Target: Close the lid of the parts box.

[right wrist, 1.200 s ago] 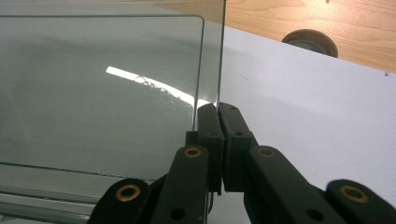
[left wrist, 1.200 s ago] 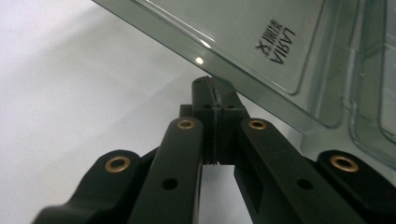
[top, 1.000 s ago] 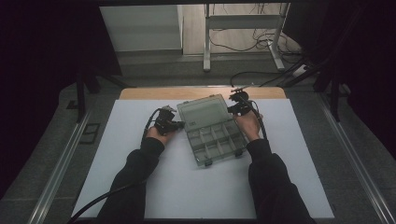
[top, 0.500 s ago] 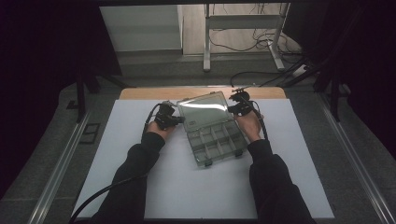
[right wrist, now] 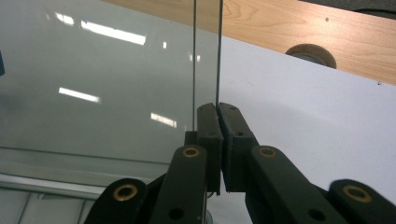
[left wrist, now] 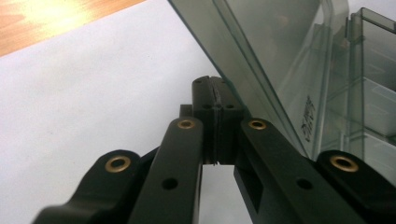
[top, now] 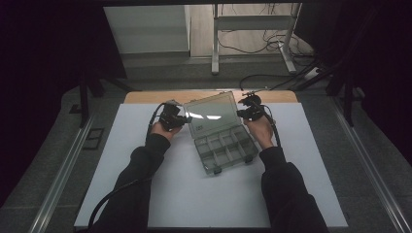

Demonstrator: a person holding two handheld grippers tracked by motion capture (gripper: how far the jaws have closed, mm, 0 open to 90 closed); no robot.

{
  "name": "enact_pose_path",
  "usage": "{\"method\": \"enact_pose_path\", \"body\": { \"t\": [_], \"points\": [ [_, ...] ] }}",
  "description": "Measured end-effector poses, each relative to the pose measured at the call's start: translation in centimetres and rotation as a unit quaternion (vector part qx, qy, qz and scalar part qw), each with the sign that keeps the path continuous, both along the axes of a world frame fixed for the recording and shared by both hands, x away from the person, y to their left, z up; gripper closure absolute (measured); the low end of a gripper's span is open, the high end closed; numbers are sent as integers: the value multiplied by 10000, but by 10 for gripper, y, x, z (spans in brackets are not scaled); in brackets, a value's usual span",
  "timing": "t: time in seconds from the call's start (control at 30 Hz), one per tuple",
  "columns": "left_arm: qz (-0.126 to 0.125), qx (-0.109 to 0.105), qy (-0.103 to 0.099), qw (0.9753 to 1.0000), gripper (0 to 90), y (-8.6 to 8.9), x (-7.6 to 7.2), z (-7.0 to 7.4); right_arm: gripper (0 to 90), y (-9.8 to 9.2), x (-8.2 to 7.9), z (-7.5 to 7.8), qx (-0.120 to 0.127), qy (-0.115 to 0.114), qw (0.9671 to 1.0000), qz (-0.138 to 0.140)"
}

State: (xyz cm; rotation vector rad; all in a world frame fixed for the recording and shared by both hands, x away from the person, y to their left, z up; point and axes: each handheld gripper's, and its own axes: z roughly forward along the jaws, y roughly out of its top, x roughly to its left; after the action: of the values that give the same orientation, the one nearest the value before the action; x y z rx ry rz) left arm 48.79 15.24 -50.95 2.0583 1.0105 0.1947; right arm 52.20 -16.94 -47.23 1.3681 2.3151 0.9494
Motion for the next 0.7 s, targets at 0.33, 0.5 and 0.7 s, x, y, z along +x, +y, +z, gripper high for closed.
{"method": "enact_pose_path", "body": {
  "t": [0.33,0.5,0.7],
  "points": [
    [-104,54,-174,9998,898,-1,-10,11,854,-5,-9,7,84,-47,9999,105],
    [-122,48,-241,9996,897,-1,-15,17,854,-6,-13,13,161,-70,9997,169],
    [-124,-75,-303,9994,897,1,-23,26,854,-6,-19,16,150,-100,9996,215]
  ]
}}
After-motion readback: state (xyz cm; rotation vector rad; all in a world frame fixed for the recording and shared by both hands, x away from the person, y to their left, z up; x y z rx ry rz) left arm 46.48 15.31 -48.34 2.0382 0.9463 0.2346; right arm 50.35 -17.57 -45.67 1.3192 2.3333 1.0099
